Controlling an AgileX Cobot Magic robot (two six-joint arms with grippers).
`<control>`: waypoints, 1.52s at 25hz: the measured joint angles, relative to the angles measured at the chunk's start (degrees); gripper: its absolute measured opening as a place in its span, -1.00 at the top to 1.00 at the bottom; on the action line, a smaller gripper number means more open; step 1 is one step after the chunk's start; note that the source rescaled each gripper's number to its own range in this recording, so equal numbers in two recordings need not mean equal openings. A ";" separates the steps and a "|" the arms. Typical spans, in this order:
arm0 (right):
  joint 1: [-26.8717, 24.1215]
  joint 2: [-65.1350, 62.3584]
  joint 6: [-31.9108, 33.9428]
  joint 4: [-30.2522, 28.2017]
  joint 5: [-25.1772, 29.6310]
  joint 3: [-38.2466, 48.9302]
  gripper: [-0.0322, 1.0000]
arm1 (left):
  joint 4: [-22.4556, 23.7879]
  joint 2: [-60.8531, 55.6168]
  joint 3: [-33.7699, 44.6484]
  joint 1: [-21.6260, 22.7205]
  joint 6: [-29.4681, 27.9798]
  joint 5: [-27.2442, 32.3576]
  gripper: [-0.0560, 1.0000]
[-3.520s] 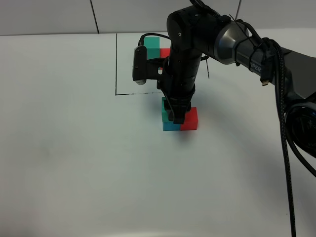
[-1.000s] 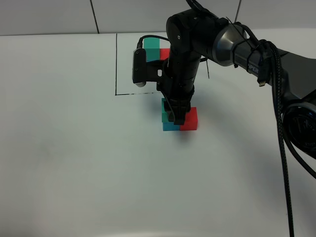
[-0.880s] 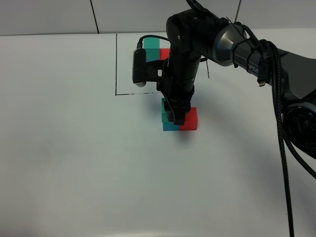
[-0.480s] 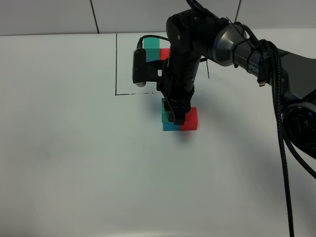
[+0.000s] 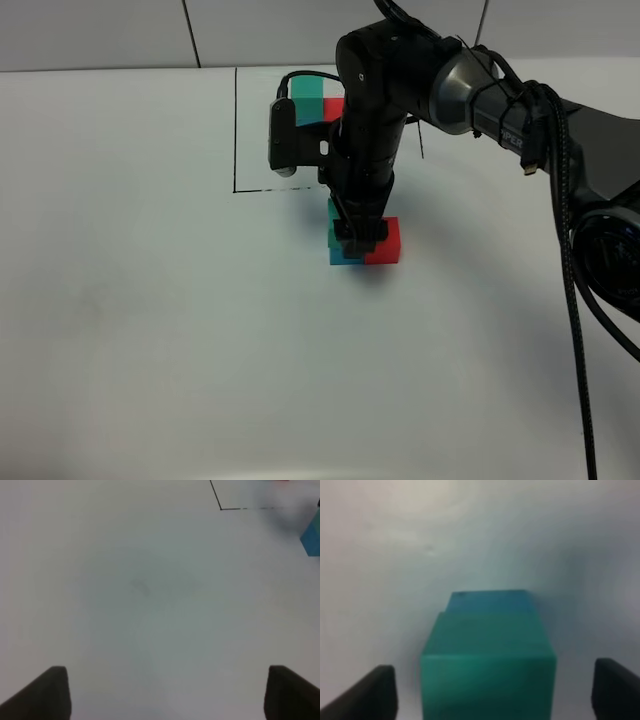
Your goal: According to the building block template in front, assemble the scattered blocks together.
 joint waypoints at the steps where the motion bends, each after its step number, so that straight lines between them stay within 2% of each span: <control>1: 0.00 -0.56 0.05 -0.34 0.00 0.00 -0.52 | 0.00 0.00 0.00 0.00 0.00 0.00 -0.55; 3: 0.00 -1.89 0.53 -0.82 0.49 0.00 -0.72 | 0.00 0.00 0.00 0.00 0.00 0.00 -0.55; 5: 0.00 -4.00 1.53 -0.95 1.18 0.00 -0.79 | 0.00 0.00 0.00 0.00 0.00 0.00 -0.55; 8: -0.13 -6.94 4.74 -1.27 2.41 0.00 -0.81 | 0.00 0.00 0.00 0.00 0.00 0.00 -0.55; 11: -0.70 -8.82 11.09 -3.59 2.91 0.00 -0.82 | 0.00 0.00 0.00 0.00 0.00 0.00 -0.55; 15: -4.13 -9.87 17.83 -5.95 3.12 0.00 -0.82 | 0.00 0.00 0.00 0.00 0.00 -0.02 -0.55; 18: -7.84 -10.80 20.29 -4.23 2.96 2.01 -0.82 | 0.00 0.00 0.00 0.00 0.00 -0.02 -0.55; 21: -11.75 -13.23 21.43 -0.86 2.19 8.27 -0.83 | 0.00 0.00 0.00 0.00 0.00 -0.02 -0.55; 23: -13.86 -15.63 23.72 0.07 -0.43 14.16 -0.82 | 0.00 0.00 0.00 0.00 0.00 -0.02 -0.55; 26: -17.05 -20.13 30.59 0.47 -6.35 22.96 -0.83 | 0.00 0.00 0.00 0.00 -0.05 -0.02 -0.55; 28: -19.35 -23.58 35.85 0.47 -11.53 28.83 -0.83 | 0.00 0.00 0.00 0.00 -0.05 -0.02 -0.55; 31: -22.32 -28.07 39.79 0.51 -20.17 37.66 -0.83 | 0.00 0.00 0.00 0.00 -0.05 -0.02 -0.55; 34: -24.70 -29.39 40.79 1.46 -26.90 41.34 -0.82 | 0.00 0.00 0.00 0.00 -0.05 -0.02 -0.55; 38: -27.61 -29.44 40.84 1.90 -32.38 39.67 -0.81 | 0.00 0.00 0.00 0.00 -0.05 -0.02 -0.55</control>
